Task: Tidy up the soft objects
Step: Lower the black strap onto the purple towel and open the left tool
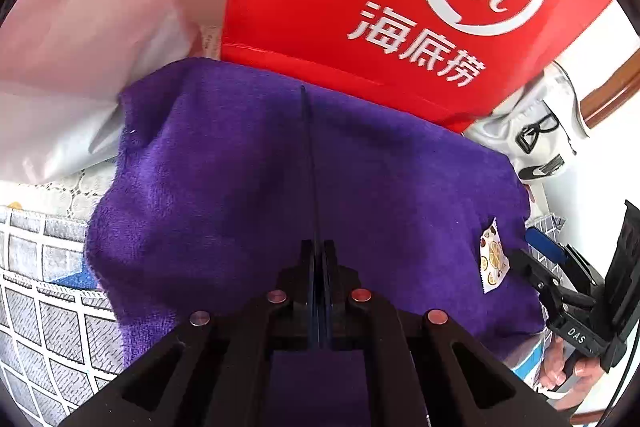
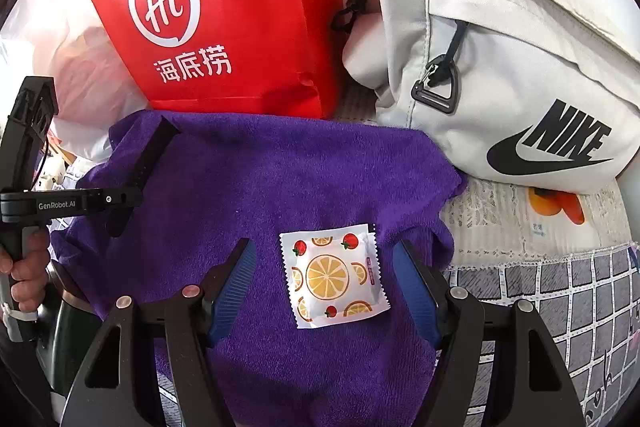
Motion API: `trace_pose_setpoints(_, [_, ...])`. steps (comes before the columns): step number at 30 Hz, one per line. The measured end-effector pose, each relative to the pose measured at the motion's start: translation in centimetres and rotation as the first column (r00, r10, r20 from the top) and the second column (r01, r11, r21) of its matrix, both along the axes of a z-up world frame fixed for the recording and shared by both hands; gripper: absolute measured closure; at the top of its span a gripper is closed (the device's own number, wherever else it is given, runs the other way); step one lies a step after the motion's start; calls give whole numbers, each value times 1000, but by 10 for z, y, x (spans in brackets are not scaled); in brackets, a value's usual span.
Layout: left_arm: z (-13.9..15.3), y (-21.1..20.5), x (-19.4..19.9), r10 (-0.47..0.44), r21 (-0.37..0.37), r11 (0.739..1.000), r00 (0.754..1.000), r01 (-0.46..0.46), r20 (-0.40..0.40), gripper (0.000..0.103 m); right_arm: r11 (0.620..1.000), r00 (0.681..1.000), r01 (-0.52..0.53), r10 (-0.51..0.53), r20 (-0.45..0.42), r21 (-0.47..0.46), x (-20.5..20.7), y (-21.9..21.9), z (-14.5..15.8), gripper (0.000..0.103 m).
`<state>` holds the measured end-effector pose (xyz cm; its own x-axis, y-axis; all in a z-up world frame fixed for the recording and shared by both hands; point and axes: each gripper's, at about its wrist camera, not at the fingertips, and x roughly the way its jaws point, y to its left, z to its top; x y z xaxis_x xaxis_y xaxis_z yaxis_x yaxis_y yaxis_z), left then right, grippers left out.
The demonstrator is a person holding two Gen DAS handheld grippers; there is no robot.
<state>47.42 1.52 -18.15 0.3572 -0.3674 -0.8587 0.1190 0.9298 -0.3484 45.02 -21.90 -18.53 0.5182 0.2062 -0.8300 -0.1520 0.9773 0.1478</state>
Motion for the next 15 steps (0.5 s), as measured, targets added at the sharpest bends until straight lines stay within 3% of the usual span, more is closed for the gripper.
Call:
trace_pose_setpoints(3, [0,1,-1,7,23,1000,1000,-7,-7,97,1000,1000,-7,7,9,-3,-7,-3,3,33])
trace_pose_setpoints(7, [6,3,-7,45,71,996,999,-44,-5,52,1000,1000,0,0,24,-6,-14,-8,11,33])
trace_pose_setpoints(15, [51,13,-34,78,148,984,990,-95,113,47,999,994,50,-49,103,-10,-41,-9,43,33])
